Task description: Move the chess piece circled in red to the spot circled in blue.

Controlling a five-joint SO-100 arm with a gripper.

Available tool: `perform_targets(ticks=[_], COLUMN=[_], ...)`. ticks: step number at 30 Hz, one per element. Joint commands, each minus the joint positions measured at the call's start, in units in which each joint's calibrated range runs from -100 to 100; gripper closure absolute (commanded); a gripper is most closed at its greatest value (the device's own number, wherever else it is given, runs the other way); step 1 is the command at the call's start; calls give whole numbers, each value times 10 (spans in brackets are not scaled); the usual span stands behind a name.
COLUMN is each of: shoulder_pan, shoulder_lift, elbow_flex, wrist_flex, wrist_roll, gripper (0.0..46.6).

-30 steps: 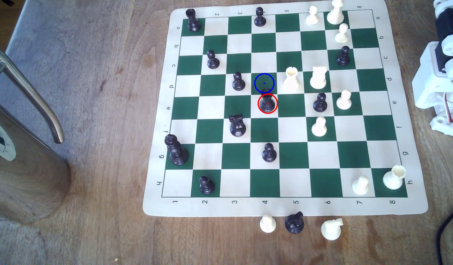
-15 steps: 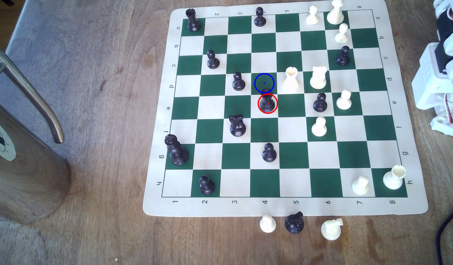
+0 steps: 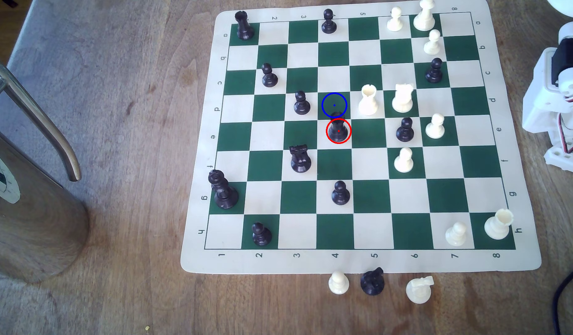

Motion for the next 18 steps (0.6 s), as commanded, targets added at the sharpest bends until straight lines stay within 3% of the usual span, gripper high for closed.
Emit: perform_targets(ticks=[1,4,8,11,15,18], shoulder_pan=[-24,-36,-98,-113,-130,-128], shoulder_lift=[-1,1,15,50,148,276], elbow_flex=[-53,-76,-133,-137,-193,-337], wrist_flex=[121,237,399,436,489,572], wrist_roll=[0,21,16,16,-23,-67], gripper=[406,428,441,439,435,426])
